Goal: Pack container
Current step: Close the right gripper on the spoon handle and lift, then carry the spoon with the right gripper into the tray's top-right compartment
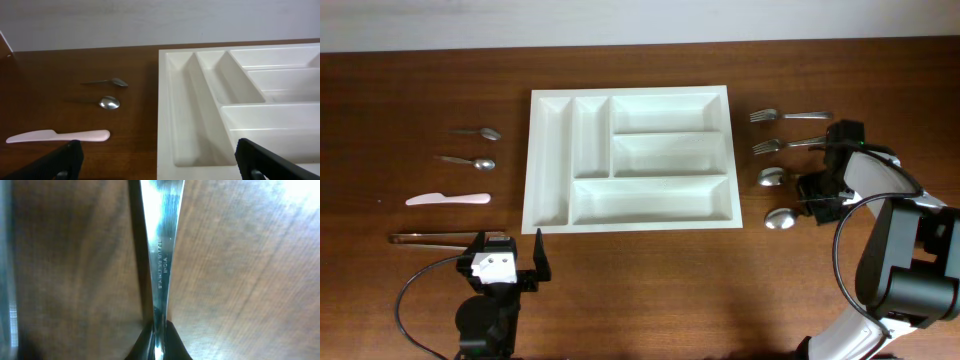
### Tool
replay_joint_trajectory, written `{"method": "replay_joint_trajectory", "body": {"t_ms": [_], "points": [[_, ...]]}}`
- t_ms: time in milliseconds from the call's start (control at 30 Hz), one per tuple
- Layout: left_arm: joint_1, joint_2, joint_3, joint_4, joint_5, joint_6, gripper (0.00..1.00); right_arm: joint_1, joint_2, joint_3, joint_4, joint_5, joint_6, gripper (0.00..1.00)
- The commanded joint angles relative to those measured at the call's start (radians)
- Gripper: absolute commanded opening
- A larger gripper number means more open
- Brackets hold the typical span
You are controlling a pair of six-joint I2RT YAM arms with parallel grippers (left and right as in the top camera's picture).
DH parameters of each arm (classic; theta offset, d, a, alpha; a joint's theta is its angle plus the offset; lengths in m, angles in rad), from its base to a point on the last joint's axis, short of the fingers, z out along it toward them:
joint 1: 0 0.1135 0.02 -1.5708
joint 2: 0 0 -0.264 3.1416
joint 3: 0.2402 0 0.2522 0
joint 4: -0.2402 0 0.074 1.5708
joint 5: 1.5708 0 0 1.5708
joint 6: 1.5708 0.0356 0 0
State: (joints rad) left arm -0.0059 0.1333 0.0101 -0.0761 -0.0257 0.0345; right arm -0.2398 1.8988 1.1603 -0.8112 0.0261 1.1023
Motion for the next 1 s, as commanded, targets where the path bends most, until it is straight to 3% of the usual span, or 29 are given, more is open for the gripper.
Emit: {"method": "replay_joint_trajectory", "body": {"t_ms": [0, 433, 633, 967], "points": [[0.0, -0.007, 0.0, -0.008, 0.014, 0.012, 0.99, -0.003, -0.01, 0.019, -0.027, 0.05, -0.036, 0.04], [0.0, -0.007, 0.0, -0.008, 0.014, 0.012, 0.99, -0.003, -0.116, 0.175, -0.108, 0.06, -0.171, 0.04], [0.0, -0.007, 0.0, -0.008, 0.014, 0.012, 0.99, 0.005, -0.121, 0.238, -0.132, -0.032, -0.209, 0.04], [0.0, -0.006, 0.0, -0.008, 0.014, 0.012, 0.99, 0.17, -0.122, 0.318, -0.128, -0.048, -0.216, 0.04]]}}
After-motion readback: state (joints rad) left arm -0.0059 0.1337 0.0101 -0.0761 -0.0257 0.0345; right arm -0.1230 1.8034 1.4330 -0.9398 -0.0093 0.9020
